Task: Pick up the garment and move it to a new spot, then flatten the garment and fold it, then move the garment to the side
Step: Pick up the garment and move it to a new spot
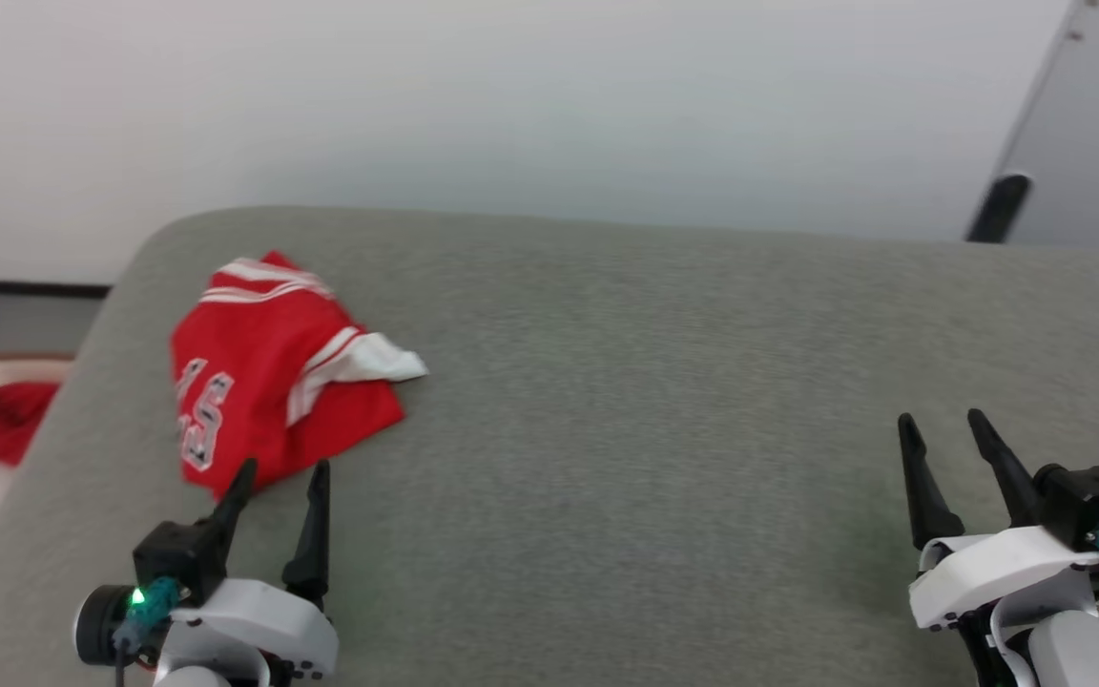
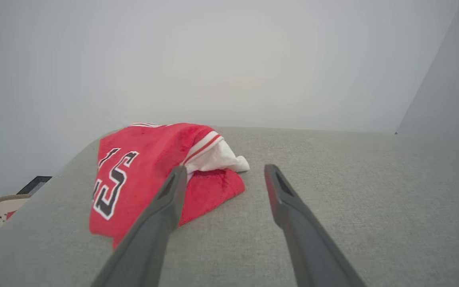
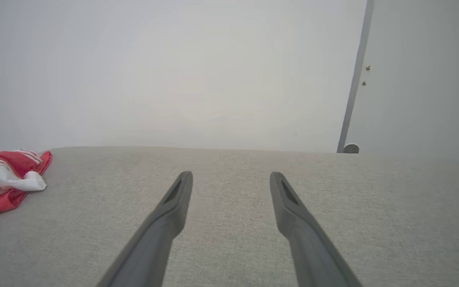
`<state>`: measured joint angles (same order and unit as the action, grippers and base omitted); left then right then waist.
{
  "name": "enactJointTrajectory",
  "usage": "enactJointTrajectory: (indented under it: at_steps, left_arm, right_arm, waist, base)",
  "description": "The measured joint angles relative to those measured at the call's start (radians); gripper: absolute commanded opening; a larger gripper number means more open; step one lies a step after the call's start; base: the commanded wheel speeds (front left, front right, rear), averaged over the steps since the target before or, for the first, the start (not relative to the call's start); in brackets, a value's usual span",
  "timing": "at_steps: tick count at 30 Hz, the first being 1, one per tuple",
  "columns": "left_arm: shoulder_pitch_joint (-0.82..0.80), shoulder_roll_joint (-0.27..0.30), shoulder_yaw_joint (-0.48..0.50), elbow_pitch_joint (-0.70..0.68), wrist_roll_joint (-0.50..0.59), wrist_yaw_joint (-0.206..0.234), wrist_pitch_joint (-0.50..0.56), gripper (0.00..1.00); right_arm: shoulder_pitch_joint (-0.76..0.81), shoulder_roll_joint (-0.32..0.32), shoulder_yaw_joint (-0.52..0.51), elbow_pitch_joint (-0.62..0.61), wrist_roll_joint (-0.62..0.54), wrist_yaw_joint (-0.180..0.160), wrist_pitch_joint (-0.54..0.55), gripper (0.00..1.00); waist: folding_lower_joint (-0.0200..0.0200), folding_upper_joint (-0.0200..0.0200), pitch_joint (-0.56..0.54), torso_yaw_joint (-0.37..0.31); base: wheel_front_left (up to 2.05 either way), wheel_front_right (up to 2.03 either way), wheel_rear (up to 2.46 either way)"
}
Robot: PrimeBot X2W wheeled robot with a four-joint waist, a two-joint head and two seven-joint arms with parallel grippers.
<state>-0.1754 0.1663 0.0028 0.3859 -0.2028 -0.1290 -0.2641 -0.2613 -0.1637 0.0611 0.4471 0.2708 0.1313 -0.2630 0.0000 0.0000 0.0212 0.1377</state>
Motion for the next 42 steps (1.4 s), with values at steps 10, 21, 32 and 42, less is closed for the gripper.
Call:
enactJointTrajectory:
  at_steps: [10,21,32,42]
  left_arm:
    - [0.020,0.000,0.016,0.017,0.006,0.006,0.000,1.00]
    - [0.111,-0.033,0.106,-0.072,-0.030,0.040,0.000,1.00]
    - [0.189,-0.078,0.159,-0.182,-0.034,0.059,0.000,1.00]
    - [0.116,-0.049,0.083,-0.158,-0.007,0.025,0.009,1.00]
  right_arm:
    - [-0.002,-0.004,0.051,0.007,0.011,0.000,-0.001,1.00]
    - [-0.135,0.011,0.234,0.072,0.041,0.000,-0.001,1.00]
    - [-0.226,0.015,0.366,0.142,0.103,0.000,-0.001,1.00]
    - [-0.180,-0.001,0.308,0.109,0.114,0.000,-0.001,1.00]
  waist:
    - [0.0000,0.0000,-0.008,0.197]
    - [0.0000,0.0000,0.010,0.375]
    - [0.0000,0.0000,0.050,0.410]
    - [0.0000,0.0000,0.052,0.396]
  base:
    - [0.00,0.00,0.00]
    - [0.00,0.00,0.00]
    - [-0.01,-0.01,-0.01]
    - [0.00,0.00,0.00]
